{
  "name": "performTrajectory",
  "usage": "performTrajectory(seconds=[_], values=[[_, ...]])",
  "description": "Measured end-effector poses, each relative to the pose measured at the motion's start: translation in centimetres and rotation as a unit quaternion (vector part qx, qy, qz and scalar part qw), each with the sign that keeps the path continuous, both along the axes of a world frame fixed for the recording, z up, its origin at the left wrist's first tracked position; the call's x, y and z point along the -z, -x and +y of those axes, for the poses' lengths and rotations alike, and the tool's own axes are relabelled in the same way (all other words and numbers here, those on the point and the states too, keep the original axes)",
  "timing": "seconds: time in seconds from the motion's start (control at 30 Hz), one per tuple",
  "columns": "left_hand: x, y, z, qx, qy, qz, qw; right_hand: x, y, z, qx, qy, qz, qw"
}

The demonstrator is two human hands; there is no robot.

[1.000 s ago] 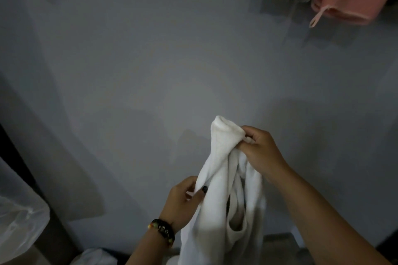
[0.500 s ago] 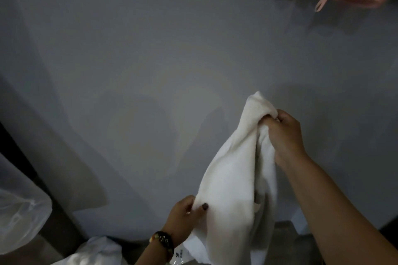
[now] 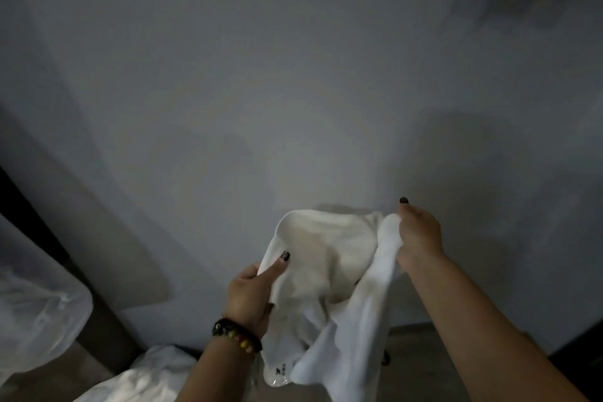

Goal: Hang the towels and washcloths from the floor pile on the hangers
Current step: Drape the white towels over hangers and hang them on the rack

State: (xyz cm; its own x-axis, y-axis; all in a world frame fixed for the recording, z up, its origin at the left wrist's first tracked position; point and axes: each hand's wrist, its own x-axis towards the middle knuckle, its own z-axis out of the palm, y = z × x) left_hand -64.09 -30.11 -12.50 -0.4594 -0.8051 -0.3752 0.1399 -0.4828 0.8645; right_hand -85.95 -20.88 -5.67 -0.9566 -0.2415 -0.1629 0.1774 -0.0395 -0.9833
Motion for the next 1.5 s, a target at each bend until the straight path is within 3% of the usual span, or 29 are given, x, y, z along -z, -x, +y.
performTrajectory(seconds=[0.2, 0.4, 0.5, 0.77, 0.93, 1.23, 1.5], values=[[-3.5, 1.4, 2.0, 0.076, -0.021, 0.07, 0.994, 1.7, -2.7, 0.9, -0.044, 0.117, -0.207, 0.97], [-5.1, 1.9, 2.8, 0.125, -0.014, 0.158, 0.979, 0.9, -6.6, 2.4, -0.108, 0.152, -0.188, 0.964], [-5.4, 1.8, 3.1, 0.129, -0.003, 0.16, 0.979, 0.2, -8.4, 2.5, -0.147, 0.17, -0.178, 0.958], [-5.3, 0.4, 3.1, 0.104, 0.022, 0.156, 0.982, -0.2, -10.2, 3.6, -0.284, 0.19, -0.087, 0.936], [-5.6, -0.5, 3.0, 0.089, 0.039, 0.159, 0.983, 0.0, -10.3, 4.2, -0.388, 0.121, 0.079, 0.91], [-5.6, 0.0, 4.4, 0.126, 0.092, 0.156, 0.975, -1.3, -9.5, 4.2, -0.341, -0.006, 0.364, 0.867], [-6.2, 0.4, 4.3, 0.127, 0.162, 0.117, 0.972, -3.0, -8.1, 5.1, -0.369, -0.075, 0.386, 0.842]])
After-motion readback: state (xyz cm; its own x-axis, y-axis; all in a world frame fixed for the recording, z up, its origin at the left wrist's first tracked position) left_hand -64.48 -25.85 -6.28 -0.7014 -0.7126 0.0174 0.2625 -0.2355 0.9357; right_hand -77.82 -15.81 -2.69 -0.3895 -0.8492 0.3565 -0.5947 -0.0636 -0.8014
